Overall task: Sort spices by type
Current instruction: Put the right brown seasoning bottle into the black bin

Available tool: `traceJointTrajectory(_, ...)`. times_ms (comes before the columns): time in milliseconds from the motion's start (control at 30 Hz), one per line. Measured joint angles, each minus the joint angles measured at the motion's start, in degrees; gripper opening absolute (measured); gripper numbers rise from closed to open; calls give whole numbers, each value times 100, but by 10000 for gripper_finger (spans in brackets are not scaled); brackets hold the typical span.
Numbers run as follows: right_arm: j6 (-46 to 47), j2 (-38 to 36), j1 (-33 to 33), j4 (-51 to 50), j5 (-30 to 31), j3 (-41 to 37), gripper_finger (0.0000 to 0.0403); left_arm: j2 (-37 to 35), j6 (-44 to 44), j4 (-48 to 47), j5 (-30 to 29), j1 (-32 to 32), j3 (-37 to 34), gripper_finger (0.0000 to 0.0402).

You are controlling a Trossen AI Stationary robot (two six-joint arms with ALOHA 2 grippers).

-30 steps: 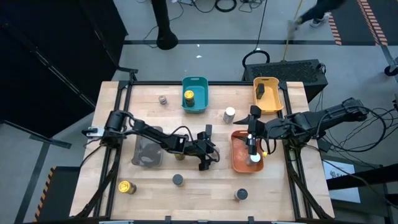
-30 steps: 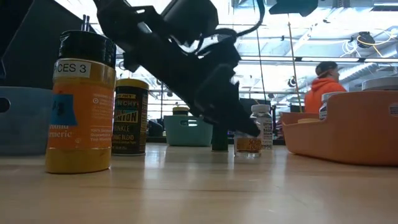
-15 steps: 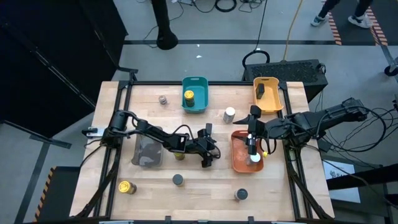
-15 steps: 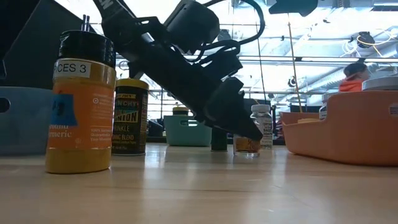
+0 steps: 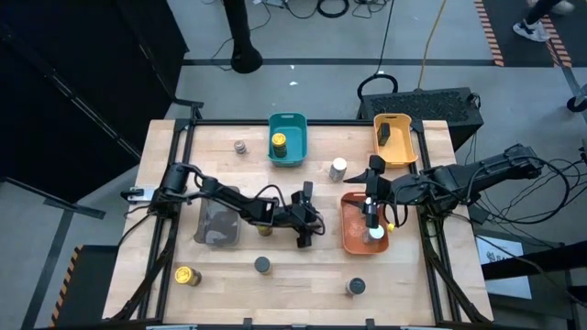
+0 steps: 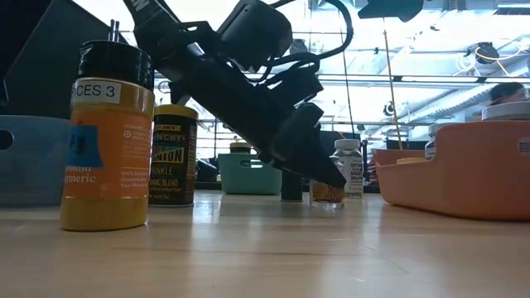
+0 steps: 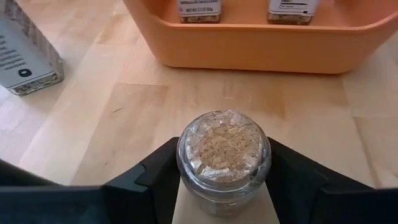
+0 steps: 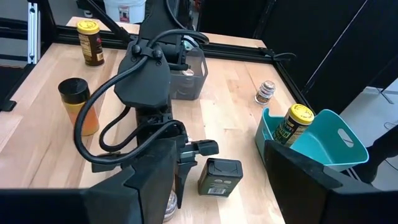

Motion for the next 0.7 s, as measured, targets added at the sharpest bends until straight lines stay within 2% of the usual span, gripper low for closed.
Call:
traceJointTrajectory(267,22,0,0,-53,1,0,226,-175,2,144,-101,-218,-11,199)
traceJointTrajectory(533,19,0,0,-40,4,0,226,-1106,13,-233,-120,-264,-11,200)
traceJointTrajectory(700,15,0,0,-26,4,0,226,-1896,-45,-1151,-143,-361,-9,201)
